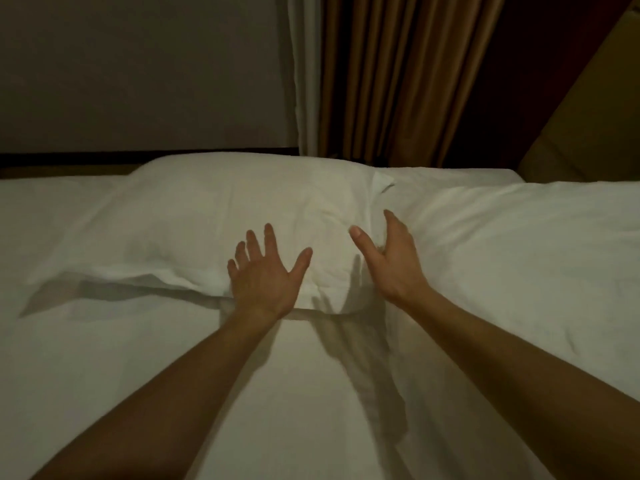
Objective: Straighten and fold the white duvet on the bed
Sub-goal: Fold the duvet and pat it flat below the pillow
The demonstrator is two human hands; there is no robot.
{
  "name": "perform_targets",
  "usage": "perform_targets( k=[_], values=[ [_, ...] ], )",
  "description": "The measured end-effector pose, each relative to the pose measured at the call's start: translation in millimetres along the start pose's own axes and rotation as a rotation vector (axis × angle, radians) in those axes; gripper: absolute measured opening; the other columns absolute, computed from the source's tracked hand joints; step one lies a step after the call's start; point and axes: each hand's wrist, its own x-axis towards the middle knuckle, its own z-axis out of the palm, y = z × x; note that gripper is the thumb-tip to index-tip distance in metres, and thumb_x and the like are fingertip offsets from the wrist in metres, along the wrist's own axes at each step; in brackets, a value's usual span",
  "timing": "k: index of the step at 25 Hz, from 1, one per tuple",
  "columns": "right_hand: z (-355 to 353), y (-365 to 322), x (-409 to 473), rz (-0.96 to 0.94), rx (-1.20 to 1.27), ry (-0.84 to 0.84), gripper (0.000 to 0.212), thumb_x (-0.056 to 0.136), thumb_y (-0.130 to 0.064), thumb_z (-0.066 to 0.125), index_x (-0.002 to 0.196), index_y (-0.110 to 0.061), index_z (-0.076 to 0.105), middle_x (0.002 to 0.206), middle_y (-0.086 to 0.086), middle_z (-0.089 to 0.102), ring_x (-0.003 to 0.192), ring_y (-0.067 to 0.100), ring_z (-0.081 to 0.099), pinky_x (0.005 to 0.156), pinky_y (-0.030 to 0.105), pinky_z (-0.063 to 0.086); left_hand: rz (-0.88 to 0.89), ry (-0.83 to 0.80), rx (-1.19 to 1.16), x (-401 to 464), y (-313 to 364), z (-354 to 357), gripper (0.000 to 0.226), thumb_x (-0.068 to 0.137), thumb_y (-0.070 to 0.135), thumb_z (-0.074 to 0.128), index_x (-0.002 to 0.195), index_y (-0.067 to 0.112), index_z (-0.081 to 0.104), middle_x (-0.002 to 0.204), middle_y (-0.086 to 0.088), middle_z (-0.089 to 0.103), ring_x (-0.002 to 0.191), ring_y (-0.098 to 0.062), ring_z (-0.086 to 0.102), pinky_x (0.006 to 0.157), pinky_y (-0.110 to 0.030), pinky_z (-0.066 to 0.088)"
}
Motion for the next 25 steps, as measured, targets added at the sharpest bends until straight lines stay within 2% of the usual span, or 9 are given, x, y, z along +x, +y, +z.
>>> perform_targets(
  k=[2,4,7,10,13,16,19,22,25],
  values=[
    [46,-13,10,0.086,0.073,0.009,0.112,0.075,-0.093,0.037,0.157,-0.017,0.025,0.161,0.007,0.033,0.147,0.029,0.032,0.120,0.048,0.029,-0.068,0.011,-0.017,23,-47,-8,0.089,0.089,0.076,0.020,0.158,0.023,0.001,0.164,-0.014,0.006,0.150,-0.034,0.008,0.120,-0.050,0.008],
    [82,-12,22,0.225,0.029,-0.005,0.119,0.073,-0.092,0.042,0.158,-0.010,0.022,0.161,0.014,0.032,0.148,0.034,0.030,0.120,0.050,0.029,-0.127,0.014,-0.004,44,-91,-11,0.089,0.090,0.076,0.021,0.158,0.021,0.003,0.164,-0.016,0.008,0.150,-0.035,0.009,0.120,-0.051,0.009],
    [119,-6,37,0.335,-0.062,0.026,0.127,0.067,-0.096,0.037,0.155,-0.004,0.025,0.159,0.019,0.033,0.146,0.039,0.030,0.119,0.053,0.028,-0.174,0.043,0.011,74,-145,-6,0.096,0.088,0.078,0.023,0.157,0.013,0.008,0.162,-0.020,0.013,0.148,-0.037,0.014,0.120,-0.050,0.013],
    [152,-8,57,0.432,-0.086,0.097,0.131,0.064,-0.094,0.031,0.156,-0.002,0.017,0.162,0.019,0.023,0.149,0.040,0.021,0.122,0.054,0.018,-0.369,0.092,-0.155,118,-178,2,0.120,0.075,0.086,0.022,0.154,-0.003,0.003,0.160,-0.026,0.010,0.148,-0.038,0.011,0.122,-0.046,0.009],
    [184,-11,75,0.514,-0.162,0.106,0.135,0.065,-0.097,0.029,0.157,-0.001,0.009,0.164,0.019,0.016,0.152,0.038,0.013,0.124,0.056,0.006,-0.583,0.106,-0.330,158,-191,10,0.124,0.076,0.086,0.028,0.152,-0.004,-0.008,0.159,-0.032,0.002,0.148,-0.041,0.007,0.122,-0.047,0.007],
    [215,-2,88,0.493,-0.265,0.240,0.126,0.069,-0.097,0.035,0.152,-0.002,0.024,0.156,0.019,0.029,0.147,0.038,0.021,0.121,0.058,0.009,-0.516,0.123,-0.222,181,-189,37,0.123,0.075,0.089,0.027,0.154,0.001,-0.007,0.157,-0.033,0.008,0.144,-0.047,0.015,0.119,-0.055,0.013],
    [228,5,92,0.438,-0.335,0.355,0.113,0.069,-0.097,0.034,0.138,-0.007,0.039,0.140,0.015,0.044,0.135,0.035,0.035,0.115,0.057,0.019,-0.468,0.297,-0.077,191,-191,59,0.119,0.077,0.088,0.032,0.146,-0.007,0.021,0.146,-0.031,0.032,0.132,-0.046,0.033,0.110,-0.058,0.027],
    [229,13,94,0.363,-0.315,0.423,0.104,0.071,-0.094,0.037,0.130,-0.010,0.043,0.132,0.010,0.050,0.127,0.033,0.041,0.110,0.054,0.026,-0.332,0.482,-0.036,196,-199,72,0.091,0.088,0.077,0.035,0.123,-0.007,0.044,0.123,-0.029,0.052,0.112,-0.043,0.050,0.098,-0.053,0.037],
    [225,18,91,0.353,-0.183,0.418,0.096,0.070,-0.090,0.053,0.128,-0.014,0.043,0.128,0.007,0.051,0.124,0.033,0.042,0.110,0.056,0.030,-0.256,0.415,-0.047,198,-209,74,0.067,0.098,0.062,0.033,0.108,-0.001,0.054,0.104,-0.029,0.062,0.099,-0.047,0.058,0.084,-0.052,0.043]
  ],
)
